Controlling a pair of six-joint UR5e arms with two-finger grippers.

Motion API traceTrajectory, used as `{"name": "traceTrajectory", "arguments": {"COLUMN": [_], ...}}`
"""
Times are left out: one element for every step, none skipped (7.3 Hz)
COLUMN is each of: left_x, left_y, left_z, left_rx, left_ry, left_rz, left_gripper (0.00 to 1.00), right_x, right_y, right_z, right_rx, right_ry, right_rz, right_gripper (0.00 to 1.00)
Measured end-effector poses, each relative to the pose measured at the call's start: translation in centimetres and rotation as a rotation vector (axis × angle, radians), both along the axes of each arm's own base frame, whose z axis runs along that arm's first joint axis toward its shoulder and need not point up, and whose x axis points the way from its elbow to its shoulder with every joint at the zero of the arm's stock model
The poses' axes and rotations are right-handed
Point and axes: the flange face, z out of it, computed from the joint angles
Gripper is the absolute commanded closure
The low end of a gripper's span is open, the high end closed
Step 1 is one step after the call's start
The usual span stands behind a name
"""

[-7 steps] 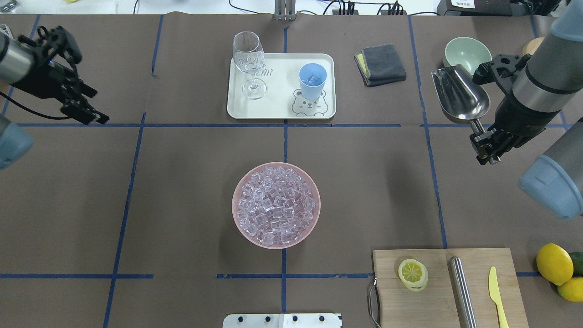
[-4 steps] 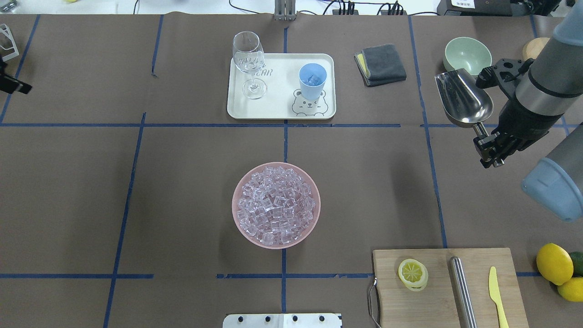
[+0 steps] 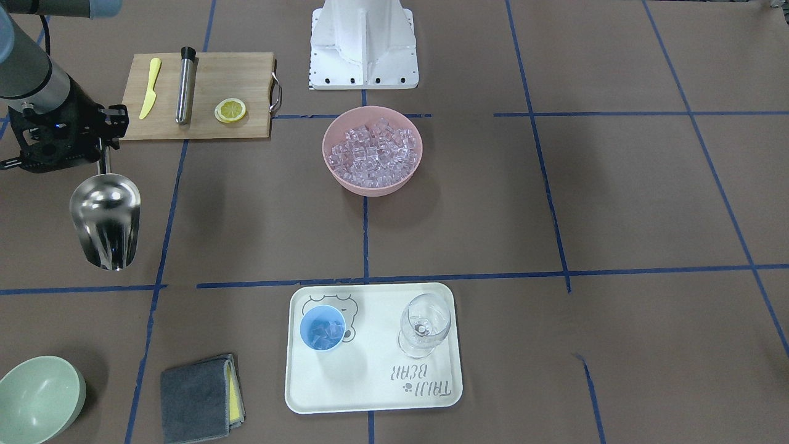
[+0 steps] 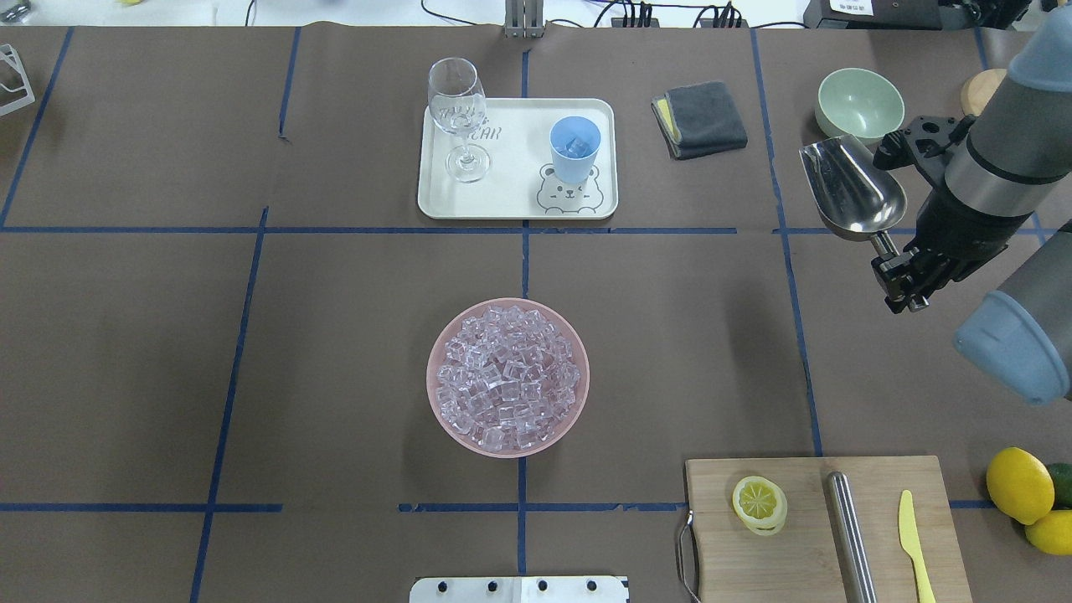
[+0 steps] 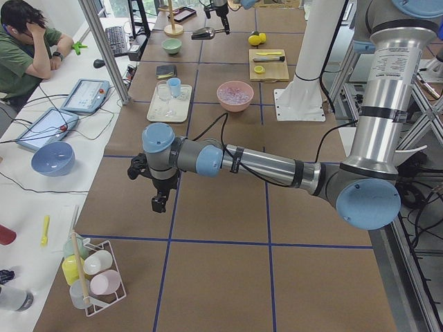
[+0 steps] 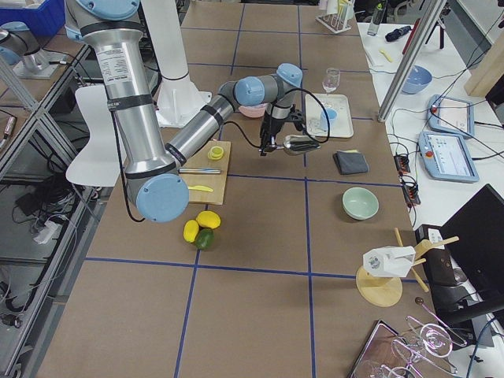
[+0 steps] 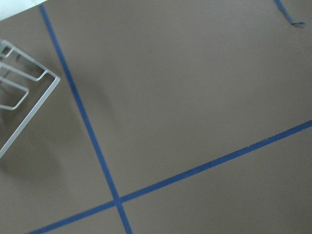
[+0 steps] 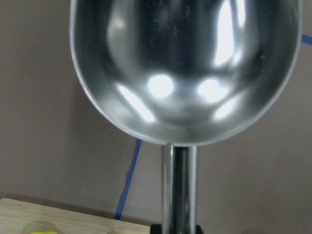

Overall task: Put ice in cup with scoop
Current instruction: 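Lower the scoop onto the table beside the ice bowl with right gripper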

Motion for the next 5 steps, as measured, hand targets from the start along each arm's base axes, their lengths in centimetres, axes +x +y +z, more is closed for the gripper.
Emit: {"name": "traceTrajectory", "arguments": {"left_x": [-0.7, -1.5, -2.6, -3.6, -4.0], "left_y": [2.0, 4.1, 6.1, 7.5, 8.3], "left_z": [2.1, 4.3, 6.1, 7.2, 7.6], "left_rx": [-0.033, -0.046, -0.046, -0.033, -0.024], "left_ry": [-0.009, -0.012, -0.01, -0.007, -0.004], "left_rz": [0.022, 0.044, 0.039, 0.025, 0.019], "left_gripper": [0.0, 0.0, 0.0, 0.0, 0.0], "right_x": [-0.2, -0.4, -0.5, -0.9, -2.1], "right_y": [-0.1, -0.1, 0.0, 0.3, 0.8], "right_z": [0.4, 1.3, 2.5, 3.3, 3.7], "right_rx": [-0.001, 0.005, 0.015, 0.01, -0.003], "right_ry": [-0.006, -0.017, -0.028, -0.03, -0.027], "right_rz": [-0.003, -0.003, -0.001, 0.007, 0.019], "right_gripper": [1.0, 1.0, 1.0, 1.0, 1.0]}}
